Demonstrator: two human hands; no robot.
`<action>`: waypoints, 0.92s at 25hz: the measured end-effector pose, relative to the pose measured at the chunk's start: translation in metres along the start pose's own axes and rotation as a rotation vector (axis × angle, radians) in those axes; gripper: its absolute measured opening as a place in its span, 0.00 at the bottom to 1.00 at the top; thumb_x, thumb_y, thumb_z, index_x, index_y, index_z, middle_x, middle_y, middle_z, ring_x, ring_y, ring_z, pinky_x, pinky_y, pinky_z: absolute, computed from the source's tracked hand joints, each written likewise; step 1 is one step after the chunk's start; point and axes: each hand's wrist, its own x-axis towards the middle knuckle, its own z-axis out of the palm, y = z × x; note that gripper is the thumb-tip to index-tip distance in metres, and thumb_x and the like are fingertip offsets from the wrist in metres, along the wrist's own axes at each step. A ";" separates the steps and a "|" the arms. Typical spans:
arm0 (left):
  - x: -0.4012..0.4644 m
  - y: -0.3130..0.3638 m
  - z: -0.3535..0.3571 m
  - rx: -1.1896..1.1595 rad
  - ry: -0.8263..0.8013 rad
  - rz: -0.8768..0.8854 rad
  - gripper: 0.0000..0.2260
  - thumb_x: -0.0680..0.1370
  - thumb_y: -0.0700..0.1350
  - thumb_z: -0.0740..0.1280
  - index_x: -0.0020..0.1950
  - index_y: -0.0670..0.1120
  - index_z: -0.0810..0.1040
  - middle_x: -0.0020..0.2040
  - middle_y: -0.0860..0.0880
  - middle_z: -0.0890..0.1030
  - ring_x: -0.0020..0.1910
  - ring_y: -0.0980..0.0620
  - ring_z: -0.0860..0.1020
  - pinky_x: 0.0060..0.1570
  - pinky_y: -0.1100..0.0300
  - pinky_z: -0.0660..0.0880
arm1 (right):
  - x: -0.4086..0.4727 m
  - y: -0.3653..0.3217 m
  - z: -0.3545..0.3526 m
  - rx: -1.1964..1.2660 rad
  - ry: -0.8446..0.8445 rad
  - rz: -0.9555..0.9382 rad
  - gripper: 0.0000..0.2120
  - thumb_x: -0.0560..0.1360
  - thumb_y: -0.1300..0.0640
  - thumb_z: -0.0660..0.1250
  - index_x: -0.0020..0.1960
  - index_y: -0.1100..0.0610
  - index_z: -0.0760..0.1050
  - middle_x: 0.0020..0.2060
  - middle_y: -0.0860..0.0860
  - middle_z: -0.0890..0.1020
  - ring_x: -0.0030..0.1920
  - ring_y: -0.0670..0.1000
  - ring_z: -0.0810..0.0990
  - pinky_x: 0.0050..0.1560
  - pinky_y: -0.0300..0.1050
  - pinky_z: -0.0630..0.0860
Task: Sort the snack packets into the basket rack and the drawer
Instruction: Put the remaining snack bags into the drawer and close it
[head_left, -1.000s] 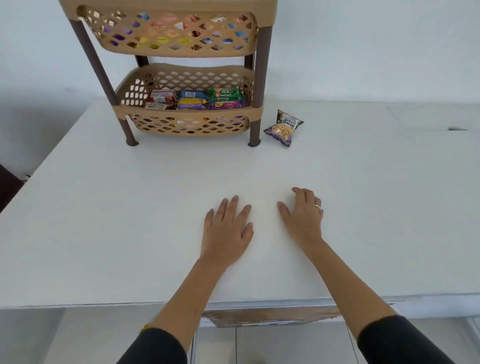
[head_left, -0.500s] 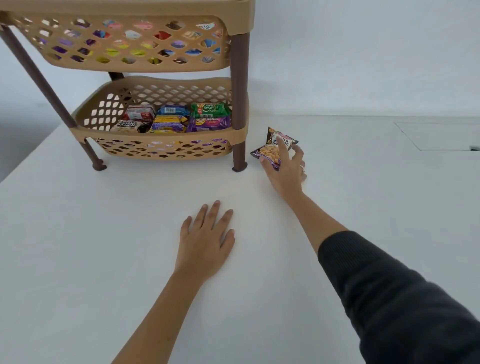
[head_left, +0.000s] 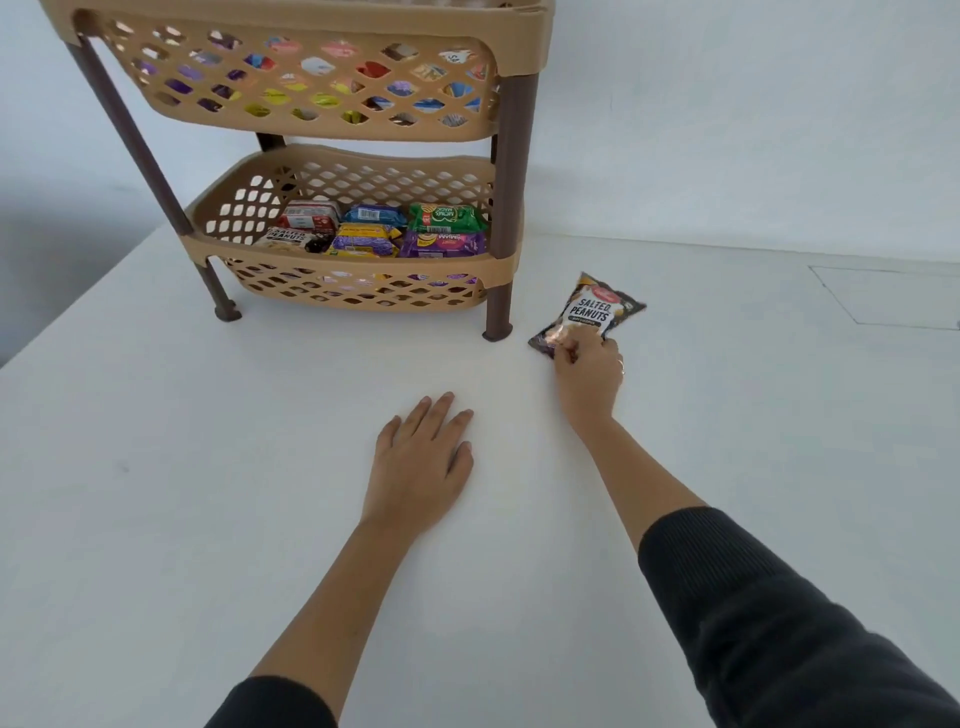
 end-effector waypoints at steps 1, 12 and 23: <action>-0.002 -0.001 -0.001 -0.027 0.005 0.001 0.26 0.77 0.55 0.44 0.71 0.54 0.68 0.75 0.54 0.63 0.75 0.52 0.59 0.71 0.51 0.56 | -0.012 0.004 -0.007 0.079 0.000 -0.011 0.06 0.73 0.61 0.63 0.48 0.59 0.76 0.44 0.59 0.78 0.46 0.61 0.77 0.45 0.48 0.73; -0.085 -0.016 -0.043 -0.648 -0.086 -0.128 0.21 0.75 0.59 0.58 0.65 0.53 0.74 0.65 0.56 0.76 0.65 0.57 0.72 0.68 0.58 0.62 | -0.211 -0.027 -0.084 0.335 -0.353 0.018 0.13 0.68 0.63 0.74 0.34 0.46 0.76 0.35 0.45 0.81 0.36 0.48 0.78 0.39 0.39 0.72; -0.267 -0.168 -0.154 -1.357 -0.315 -0.419 0.14 0.72 0.44 0.73 0.55 0.51 0.74 0.47 0.54 0.84 0.50 0.51 0.82 0.46 0.57 0.78 | -0.444 -0.145 -0.054 0.265 -0.815 -0.371 0.06 0.72 0.65 0.69 0.42 0.57 0.83 0.40 0.45 0.82 0.42 0.40 0.76 0.46 0.27 0.70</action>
